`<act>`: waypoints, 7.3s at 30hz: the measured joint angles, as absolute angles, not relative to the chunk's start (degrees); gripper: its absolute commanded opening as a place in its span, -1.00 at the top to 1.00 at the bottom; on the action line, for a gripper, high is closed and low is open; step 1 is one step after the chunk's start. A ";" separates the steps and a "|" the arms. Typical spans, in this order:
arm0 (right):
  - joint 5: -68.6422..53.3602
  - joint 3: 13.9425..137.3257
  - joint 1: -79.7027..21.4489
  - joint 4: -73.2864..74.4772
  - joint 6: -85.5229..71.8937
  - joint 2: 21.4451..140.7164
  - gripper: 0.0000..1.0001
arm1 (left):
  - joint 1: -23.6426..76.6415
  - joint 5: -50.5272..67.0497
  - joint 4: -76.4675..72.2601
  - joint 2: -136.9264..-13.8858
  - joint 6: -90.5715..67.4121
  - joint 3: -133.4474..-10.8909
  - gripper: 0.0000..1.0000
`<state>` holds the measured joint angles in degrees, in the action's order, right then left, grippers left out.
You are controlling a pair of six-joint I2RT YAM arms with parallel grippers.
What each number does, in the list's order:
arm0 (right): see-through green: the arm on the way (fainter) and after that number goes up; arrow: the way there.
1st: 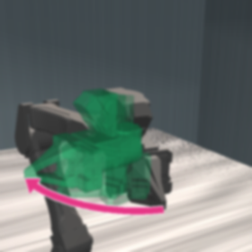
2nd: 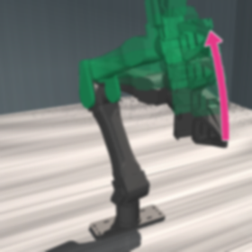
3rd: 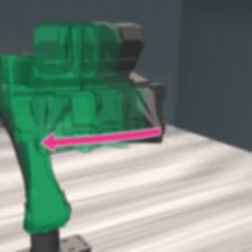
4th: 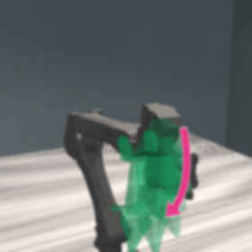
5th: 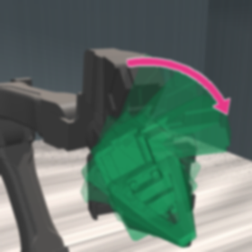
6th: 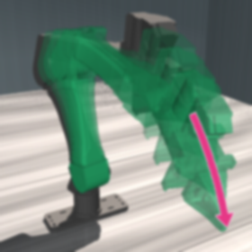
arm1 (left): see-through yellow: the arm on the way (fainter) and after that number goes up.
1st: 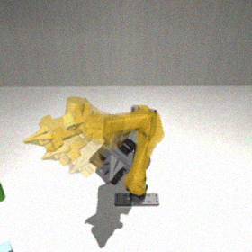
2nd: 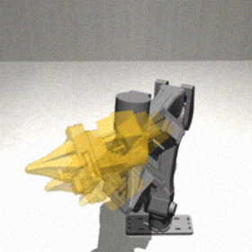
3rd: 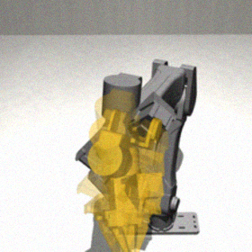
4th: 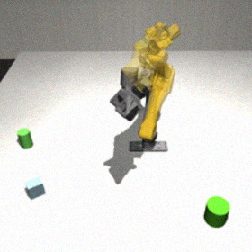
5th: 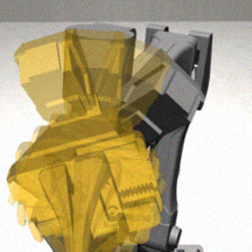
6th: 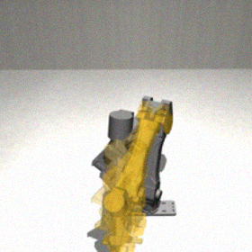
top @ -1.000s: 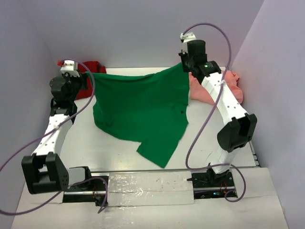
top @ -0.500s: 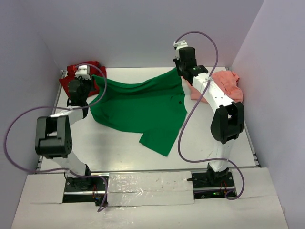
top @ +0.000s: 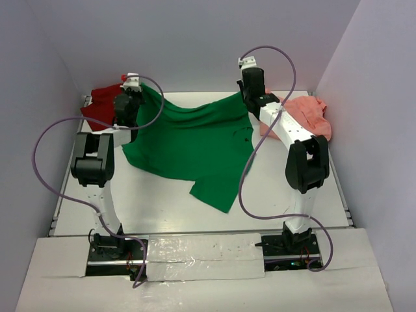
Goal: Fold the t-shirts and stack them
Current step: Move the tshirt to the center of the board
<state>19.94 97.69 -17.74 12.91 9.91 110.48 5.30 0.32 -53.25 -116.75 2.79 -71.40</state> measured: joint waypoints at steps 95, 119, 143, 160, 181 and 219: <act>14.79 105.56 -9.89 30.06 10.55 73.76 1.00 | -3.97 2.48 4.27 -45.50 -1.50 -73.58 1.00; 4.86 119.61 0.60 39.09 5.96 84.75 1.00 | 13.41 -17.12 -9.91 -61.30 6.96 -74.52 1.00; 6.90 118.80 -5.10 40.16 5.10 81.62 1.00 | 2.92 -10.66 -8.27 -58.26 3.22 -73.78 1.00; 6.15 114.87 -4.91 49.67 3.99 50.09 1.00 | 2.87 -6.57 17.89 -40.64 -1.52 -93.32 1.00; 3.36 102.78 -1.89 55.02 3.01 37.10 1.00 | 1.76 -4.23 39.16 -34.28 -6.17 -98.61 1.00; 14.52 82.39 -11.16 22.76 8.25 93.58 1.00 | 1.61 -1.34 -30.48 -76.64 -0.73 -43.51 1.00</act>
